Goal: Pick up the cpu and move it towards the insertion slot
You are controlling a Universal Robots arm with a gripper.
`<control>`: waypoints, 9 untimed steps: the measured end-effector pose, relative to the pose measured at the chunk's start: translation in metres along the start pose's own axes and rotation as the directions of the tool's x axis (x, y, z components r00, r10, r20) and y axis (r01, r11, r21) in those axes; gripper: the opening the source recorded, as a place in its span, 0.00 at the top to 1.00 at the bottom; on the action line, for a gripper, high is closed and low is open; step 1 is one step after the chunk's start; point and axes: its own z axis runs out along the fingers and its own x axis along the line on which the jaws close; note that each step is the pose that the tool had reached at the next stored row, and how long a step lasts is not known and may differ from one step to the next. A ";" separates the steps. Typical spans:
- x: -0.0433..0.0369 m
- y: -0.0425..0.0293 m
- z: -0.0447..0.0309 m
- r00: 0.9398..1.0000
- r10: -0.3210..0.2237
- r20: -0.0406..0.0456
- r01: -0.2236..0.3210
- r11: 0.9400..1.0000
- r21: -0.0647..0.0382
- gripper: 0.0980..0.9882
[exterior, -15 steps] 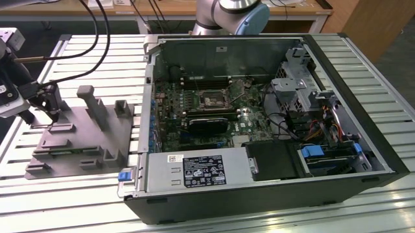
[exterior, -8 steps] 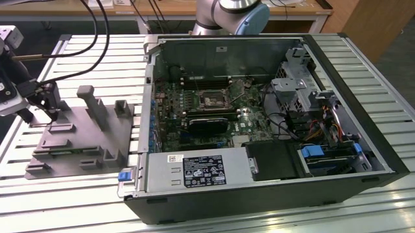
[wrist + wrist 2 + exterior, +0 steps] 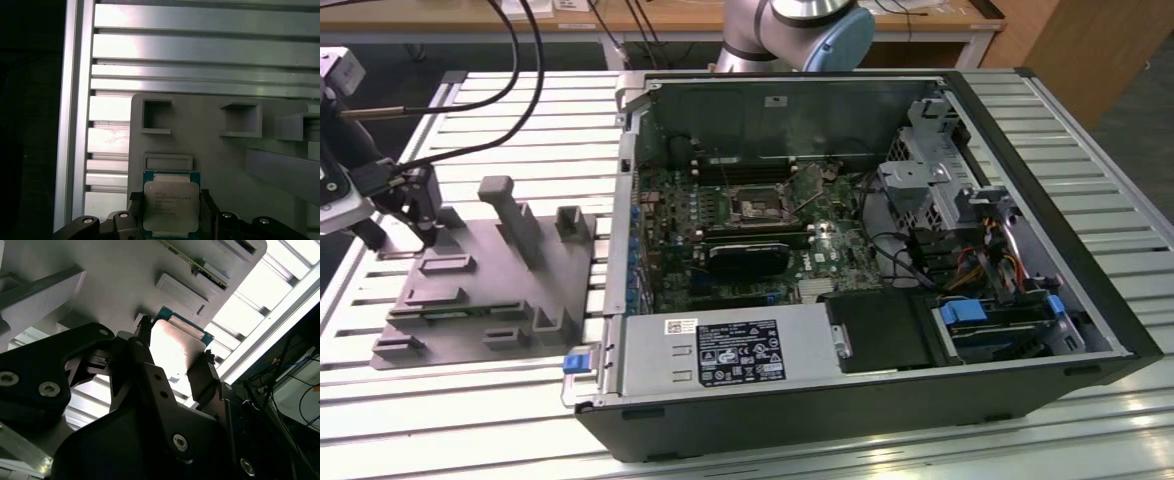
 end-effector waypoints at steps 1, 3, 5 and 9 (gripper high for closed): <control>0.0000 0.0000 -0.0006 1.000 0.000 0.000 0.000 1.000 0.000 0.50; 0.0000 0.0001 -0.0020 1.000 0.000 0.000 0.000 1.000 0.000 0.50; 0.0000 0.0003 -0.0034 1.000 0.000 0.000 0.000 1.000 0.000 0.50; 0.0000 0.0007 -0.0062 1.000 0.000 0.000 0.000 1.000 0.000 0.50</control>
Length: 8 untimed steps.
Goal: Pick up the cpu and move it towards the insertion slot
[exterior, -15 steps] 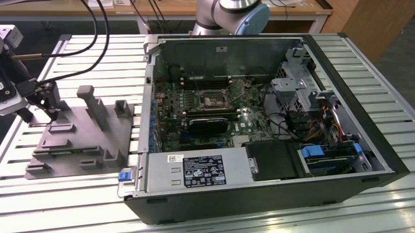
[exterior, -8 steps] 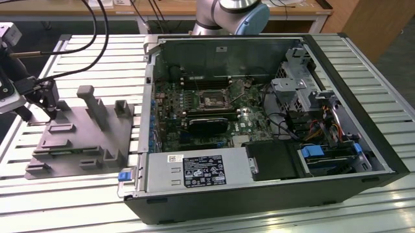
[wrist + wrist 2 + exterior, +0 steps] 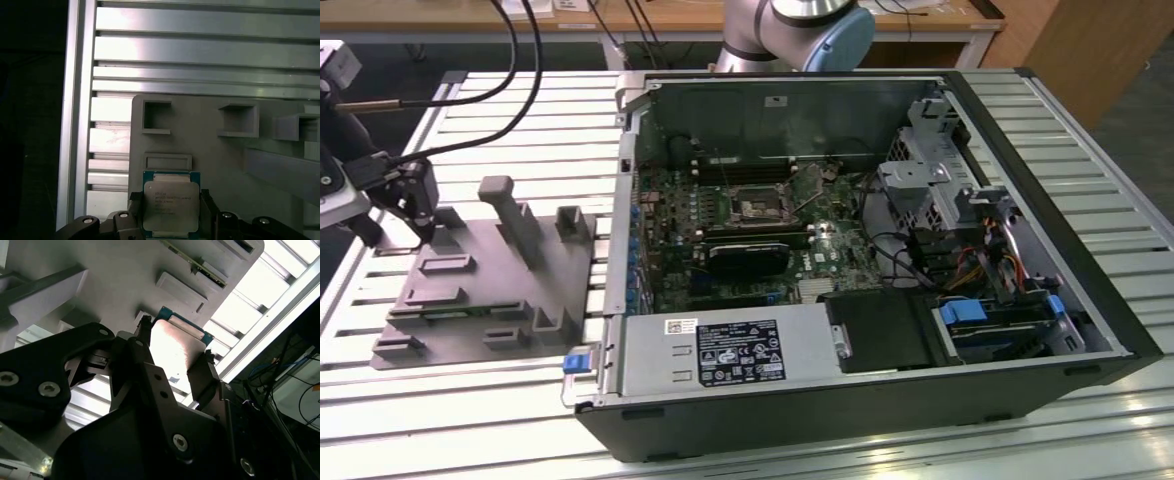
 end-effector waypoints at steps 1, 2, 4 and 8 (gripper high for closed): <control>0.0000 0.0000 -0.0007 1.000 0.000 0.000 0.000 1.000 0.000 0.50; 0.0000 0.0001 -0.0014 1.000 0.000 0.000 0.000 1.000 0.000 0.50; 0.0000 0.0003 -0.0029 1.000 0.000 0.000 0.000 1.000 0.000 0.50; 0.0000 0.0007 -0.0056 1.000 0.000 0.000 0.000 1.000 0.000 0.50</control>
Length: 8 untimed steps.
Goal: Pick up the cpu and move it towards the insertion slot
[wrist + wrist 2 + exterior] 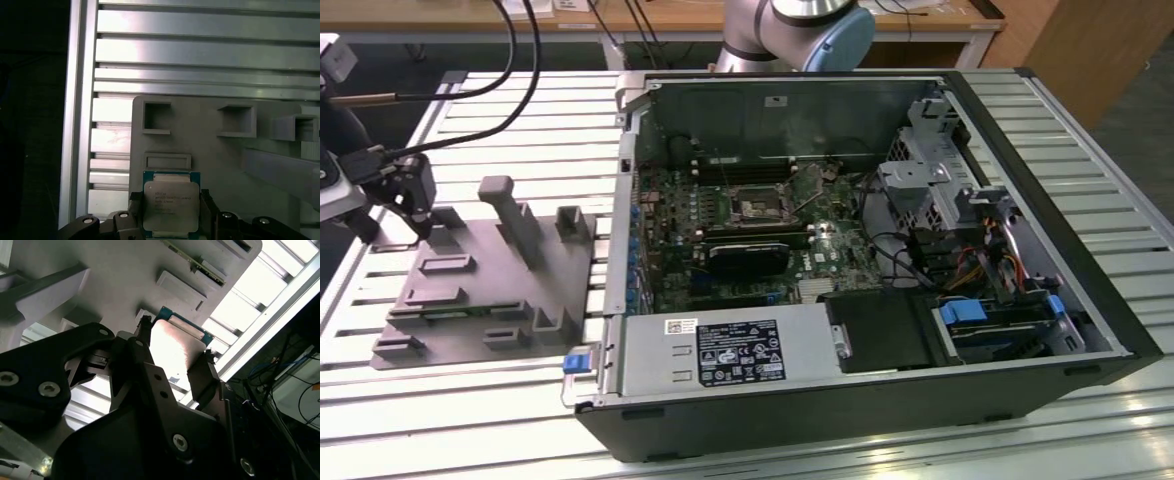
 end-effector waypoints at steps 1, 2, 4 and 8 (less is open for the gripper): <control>0.0000 0.0001 -0.0006 1.000 0.000 0.000 0.000 1.000 0.000 0.50; 0.0000 0.0002 -0.0013 1.000 0.000 0.000 0.000 1.000 0.000 0.50; 0.0000 0.0003 -0.0024 1.000 0.000 0.000 0.000 1.000 0.000 0.50; 0.0000 0.0006 -0.0049 1.000 0.000 0.000 0.000 1.000 0.000 0.50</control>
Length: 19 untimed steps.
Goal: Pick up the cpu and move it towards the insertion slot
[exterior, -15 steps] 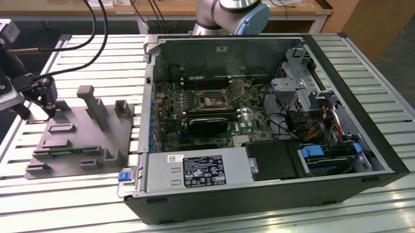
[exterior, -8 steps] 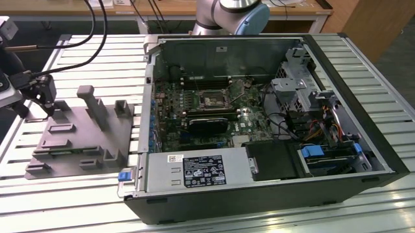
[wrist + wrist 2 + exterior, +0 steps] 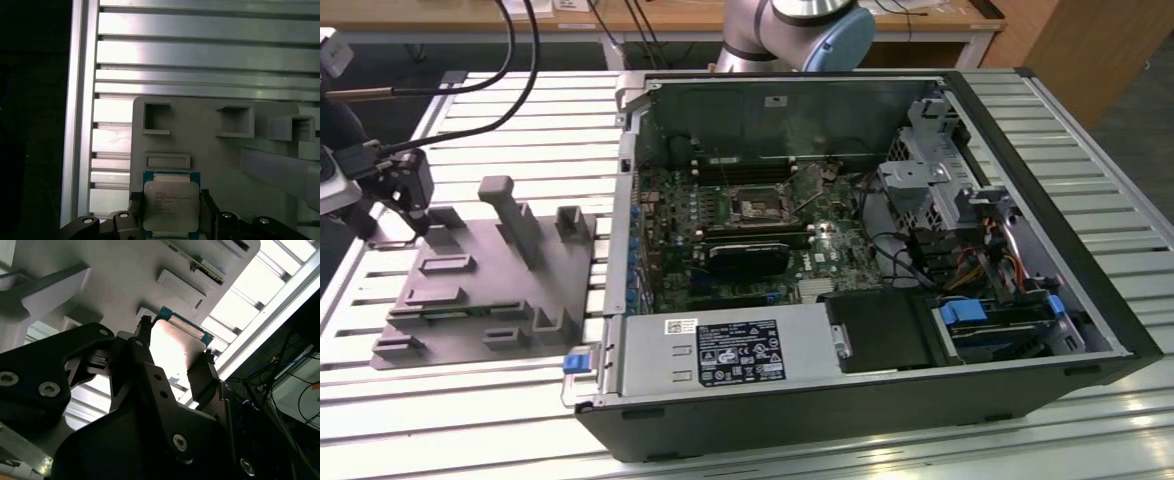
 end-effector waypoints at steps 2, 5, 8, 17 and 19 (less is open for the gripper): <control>0.0000 0.0002 -0.0014 1.000 0.000 0.000 0.000 1.000 0.000 0.50; 0.0000 0.0004 -0.0035 1.000 0.000 0.000 0.000 1.000 0.000 0.50; 0.0000 0.0006 -0.0053 1.000 0.000 0.000 0.000 1.000 0.000 0.50; 0.0000 0.0011 -0.0120 1.000 0.001 0.000 -0.001 1.000 0.000 0.50; 0.0000 0.0013 -0.0137 1.000 0.001 0.000 -0.001 1.000 0.000 0.50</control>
